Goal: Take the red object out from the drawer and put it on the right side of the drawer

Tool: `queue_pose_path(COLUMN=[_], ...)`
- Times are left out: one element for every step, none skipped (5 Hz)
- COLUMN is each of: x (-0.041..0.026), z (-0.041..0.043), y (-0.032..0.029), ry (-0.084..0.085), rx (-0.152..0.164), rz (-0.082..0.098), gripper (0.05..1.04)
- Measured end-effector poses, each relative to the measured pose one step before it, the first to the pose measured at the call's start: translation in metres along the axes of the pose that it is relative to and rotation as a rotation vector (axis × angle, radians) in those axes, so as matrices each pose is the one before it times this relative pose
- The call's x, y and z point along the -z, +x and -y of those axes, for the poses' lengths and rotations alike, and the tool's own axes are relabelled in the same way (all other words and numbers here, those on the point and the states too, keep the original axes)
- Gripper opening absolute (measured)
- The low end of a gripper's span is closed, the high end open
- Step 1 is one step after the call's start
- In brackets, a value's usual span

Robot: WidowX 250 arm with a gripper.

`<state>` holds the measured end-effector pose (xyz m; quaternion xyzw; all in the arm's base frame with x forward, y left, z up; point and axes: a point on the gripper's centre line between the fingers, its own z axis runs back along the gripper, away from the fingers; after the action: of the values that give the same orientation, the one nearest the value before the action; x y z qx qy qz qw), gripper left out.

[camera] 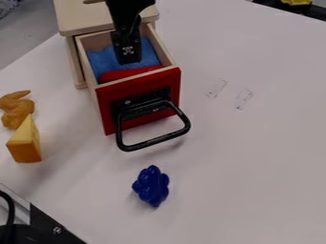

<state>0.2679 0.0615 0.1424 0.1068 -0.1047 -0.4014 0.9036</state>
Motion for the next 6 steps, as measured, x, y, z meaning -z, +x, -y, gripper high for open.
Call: queue_pose_path(x=[0.00694, 0.01079, 0.00471, 0.00832, 0.01562, 0.00541], z=[0.00446, -0.00932, -0.01743, -0.01186, -0.00537, 0.00200], y=[-0.00219, -0.00057, -0.00547, -0.00377, -0.00420, -0.00014], ry=[-0.0251, -0.0452, -0.0111, -0.0028, -0.0169, -0.0027], rx=[0.0016, 0.0433, -0.0107, 0.0048, 0.0159, 0.0206], rz=[-0.0148, -0.0314, -0.0174, -0.0309, -0.0423, 0.0083], gripper=[1.000, 1.000, 1.000, 1.000, 1.000, 1.000])
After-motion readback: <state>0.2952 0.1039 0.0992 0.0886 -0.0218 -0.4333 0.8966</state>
